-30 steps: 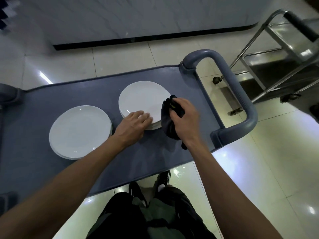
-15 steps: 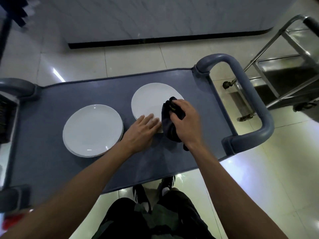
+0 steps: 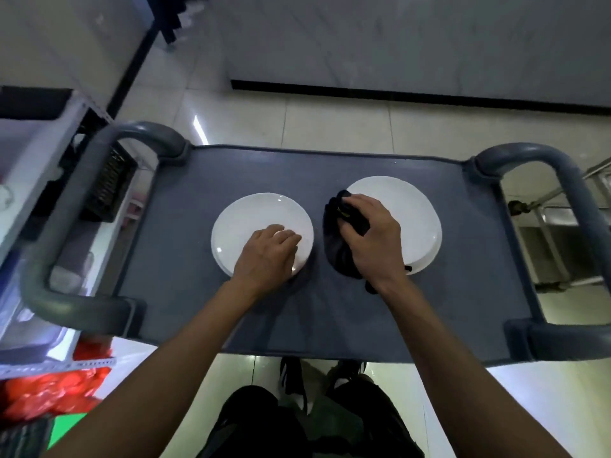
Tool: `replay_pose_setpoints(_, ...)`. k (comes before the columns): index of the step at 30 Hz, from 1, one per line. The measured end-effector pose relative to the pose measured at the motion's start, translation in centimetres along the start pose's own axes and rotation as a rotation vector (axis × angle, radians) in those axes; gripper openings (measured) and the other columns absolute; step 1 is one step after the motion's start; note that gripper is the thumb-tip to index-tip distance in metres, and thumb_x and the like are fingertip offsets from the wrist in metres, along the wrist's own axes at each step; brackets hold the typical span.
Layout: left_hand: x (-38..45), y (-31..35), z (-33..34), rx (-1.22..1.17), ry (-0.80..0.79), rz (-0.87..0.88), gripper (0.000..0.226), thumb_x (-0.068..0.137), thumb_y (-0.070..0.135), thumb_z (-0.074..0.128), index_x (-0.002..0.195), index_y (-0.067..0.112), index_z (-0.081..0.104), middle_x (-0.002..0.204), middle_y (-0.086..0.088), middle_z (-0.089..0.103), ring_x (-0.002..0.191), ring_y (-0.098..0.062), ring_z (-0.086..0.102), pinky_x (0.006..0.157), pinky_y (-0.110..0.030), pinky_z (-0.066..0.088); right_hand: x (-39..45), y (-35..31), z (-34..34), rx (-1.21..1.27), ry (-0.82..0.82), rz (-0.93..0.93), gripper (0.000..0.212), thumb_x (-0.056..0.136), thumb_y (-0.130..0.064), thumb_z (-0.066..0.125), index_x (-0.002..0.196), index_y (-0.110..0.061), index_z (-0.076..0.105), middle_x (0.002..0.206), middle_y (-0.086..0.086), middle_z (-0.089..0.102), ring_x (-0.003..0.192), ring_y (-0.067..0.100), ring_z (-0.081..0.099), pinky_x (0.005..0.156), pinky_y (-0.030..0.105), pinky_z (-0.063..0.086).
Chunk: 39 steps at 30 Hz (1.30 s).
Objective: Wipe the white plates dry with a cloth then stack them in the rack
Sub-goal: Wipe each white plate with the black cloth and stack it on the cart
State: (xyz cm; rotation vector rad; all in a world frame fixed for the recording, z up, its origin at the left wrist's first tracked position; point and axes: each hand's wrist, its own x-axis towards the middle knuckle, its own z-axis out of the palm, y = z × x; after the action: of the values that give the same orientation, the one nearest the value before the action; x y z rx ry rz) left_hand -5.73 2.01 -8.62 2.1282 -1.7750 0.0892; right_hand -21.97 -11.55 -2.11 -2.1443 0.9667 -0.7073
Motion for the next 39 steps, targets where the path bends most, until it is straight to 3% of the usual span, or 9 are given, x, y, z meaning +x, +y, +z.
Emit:
replay_pose_setpoints(8, -3.2, -5.6, -2.3, 0.022, 0.07, -0.336, 0.019, 0.079, 0.004, 0.077, 0.098, 0.004, 0.075, 0.093, -0.012, 0.073, 0.089, -0.038, 0.067, 0.069, -0.044, 0.055, 1.7, -3.5, 4.8, 0.024, -0.127, -0.1, 0.036, 0.084, -0.007, 0.073, 0.12, -0.012, 0.07, 0.125, 0.0, 0.066, 0.116, 0.017, 0.06, 0.105, 0.029, 0.044)
replay_pose_setpoints(14, -4.6, -7.9, -2.2, -0.117, -0.043, -0.782, 0.037, 0.093, 0.028, 0.064, 0.126, 0.01, 0.064, 0.123, -0.009, 0.063, 0.119, -0.03, 0.051, 0.094, -0.046, 0.047, 3.1, -5.0, 8.3, 0.023, -0.207, -0.172, 0.039, 0.085, -0.007, 0.071, 0.124, -0.012, 0.069, 0.129, 0.001, 0.064, 0.119, 0.022, 0.057, 0.107, 0.034, 0.043)
replay_pose_setpoints(20, -4.9, -8.3, -1.6, -0.195, -0.052, -0.911, 0.031, 0.088, 0.032, 0.069, 0.111, 0.012, 0.067, 0.11, -0.007, 0.059, 0.108, -0.03, 0.052, 0.085, -0.038, 0.042, 3.4, -5.0, 12.0, -0.054, -0.277, -0.247, 0.038, 0.088, -0.011, 0.068, 0.126, -0.013, 0.066, 0.132, 0.001, 0.061, 0.12, 0.024, 0.052, 0.105, 0.023, 0.034)
replay_pose_setpoints(24, -4.1, -8.4, -1.6, -0.222, -0.067, -0.989, 0.027, 0.083, 0.029, 0.071, 0.105, 0.015, 0.068, 0.108, -0.005, 0.061, 0.102, -0.029, 0.057, 0.082, -0.039, 0.049, 2.8, -4.1, 13.9, -0.082, -0.324, -0.279, 0.037, 0.089, -0.009, 0.067, 0.125, -0.014, 0.067, 0.134, 0.004, 0.059, 0.122, 0.027, 0.051, 0.109, 0.036, 0.038)
replay_pose_setpoints(27, -3.4, -8.7, -1.7, -0.313, -0.077, -1.077, 0.029, 0.078, 0.025, 0.073, 0.106, 0.018, 0.069, 0.105, -0.004, 0.068, 0.097, -0.028, 0.064, 0.083, -0.043, 0.055, 2.3, -3.6, 14.8, -0.108, -0.369, -0.264, 0.037, 0.09, -0.009, 0.066, 0.127, -0.013, 0.066, 0.138, 0.005, 0.056, 0.125, 0.029, 0.05, 0.109, 0.032, 0.035)
replay_pose_setpoints(32, -2.9, -9.1, -1.7, -0.413, -0.08, -1.178, 0.019, 0.076, 0.019, 0.071, 0.094, 0.024, 0.068, 0.096, 0.0, 0.073, 0.092, -0.025, 0.068, 0.079, -0.036, 0.056, 1.4, -3.1, 15.4, -0.163, -0.435, -0.291, 0.034, 0.093, -0.01, 0.064, 0.127, -0.009, 0.067, 0.144, 0.015, 0.053, 0.132, 0.035, 0.048, 0.11, 0.048, 0.038)
replay_pose_setpoints(36, -2.7, -9.2, -1.8, -0.458, -0.08, -1.215, 0.016, 0.074, 0.015, 0.068, 0.082, 0.028, 0.065, 0.088, 0.004, 0.072, 0.089, -0.023, 0.068, 0.076, -0.031, 0.055, 0.4, -2.4, 15.0, -0.394, -0.486, -0.319, 0.045, 0.099, -0.03, 0.055, 0.143, -0.023, 0.052, 0.163, 0.008, 0.028, 0.151, 0.029, 0.022, 0.119, 0.055, 0.019)
replay_pose_setpoints(39, -2.6, -9.1, -2.0, -0.488, -0.075, -1.221, 0.016, 0.074, 0.014, 0.07, 0.073, 0.029, 0.064, 0.079, 0.007, 0.071, 0.084, -0.021, 0.069, 0.075, -0.031, 0.056, -1.4, -1.6, 14.3, -0.473, -0.436, -0.275, 0.062, 0.098, -0.044, 0.051, 0.155, -0.03, 0.033, 0.168, 0.005, 0.013, 0.154, 0.028, 0.009, 0.12, 0.059, 0.008)
